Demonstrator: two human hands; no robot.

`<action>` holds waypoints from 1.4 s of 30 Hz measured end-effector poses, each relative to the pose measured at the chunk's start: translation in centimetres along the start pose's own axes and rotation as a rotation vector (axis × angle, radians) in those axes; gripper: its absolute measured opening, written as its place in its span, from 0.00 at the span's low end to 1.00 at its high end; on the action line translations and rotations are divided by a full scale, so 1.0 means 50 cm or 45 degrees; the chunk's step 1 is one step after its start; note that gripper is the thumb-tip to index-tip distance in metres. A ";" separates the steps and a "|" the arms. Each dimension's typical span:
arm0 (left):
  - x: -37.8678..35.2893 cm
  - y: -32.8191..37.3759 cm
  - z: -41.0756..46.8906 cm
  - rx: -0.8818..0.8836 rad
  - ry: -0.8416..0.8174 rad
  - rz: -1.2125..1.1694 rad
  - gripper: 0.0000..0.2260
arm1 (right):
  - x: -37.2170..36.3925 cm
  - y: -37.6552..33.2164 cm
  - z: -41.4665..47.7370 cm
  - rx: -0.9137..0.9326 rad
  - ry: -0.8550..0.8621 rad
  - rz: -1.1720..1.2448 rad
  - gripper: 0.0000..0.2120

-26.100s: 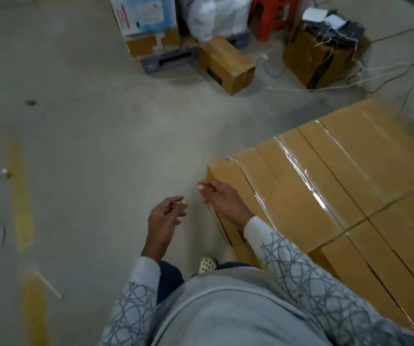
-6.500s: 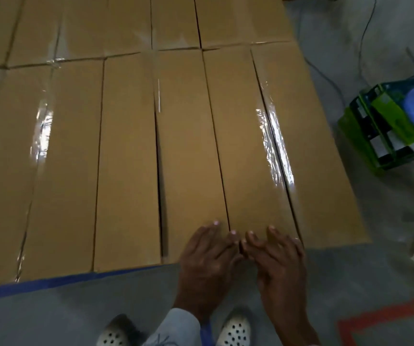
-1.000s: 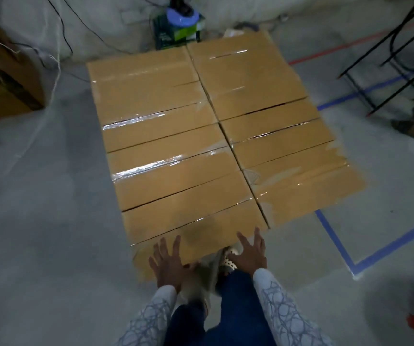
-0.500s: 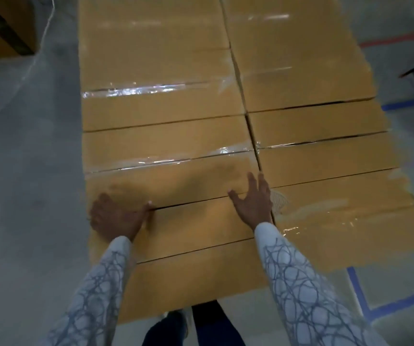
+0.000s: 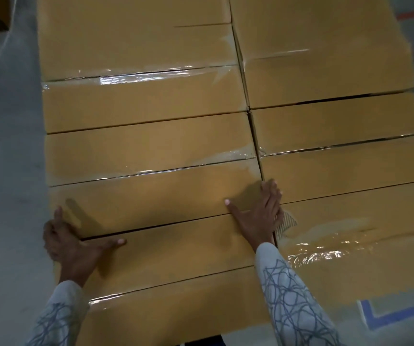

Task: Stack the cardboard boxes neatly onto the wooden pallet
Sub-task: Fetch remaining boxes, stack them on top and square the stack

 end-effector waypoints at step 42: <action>-0.007 0.017 0.023 -0.141 -0.164 0.355 0.59 | 0.020 -0.050 -0.001 -0.052 -0.153 -0.325 0.68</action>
Point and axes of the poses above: each hand's wrist, its own z-axis towards the middle knuckle, its own x-axis out of the back of the hand, y = z × x, the point moved 3 cm from there along z, towards the middle knuckle, and after that the axes turned 6 degrees about y, right-handed, at the moved point
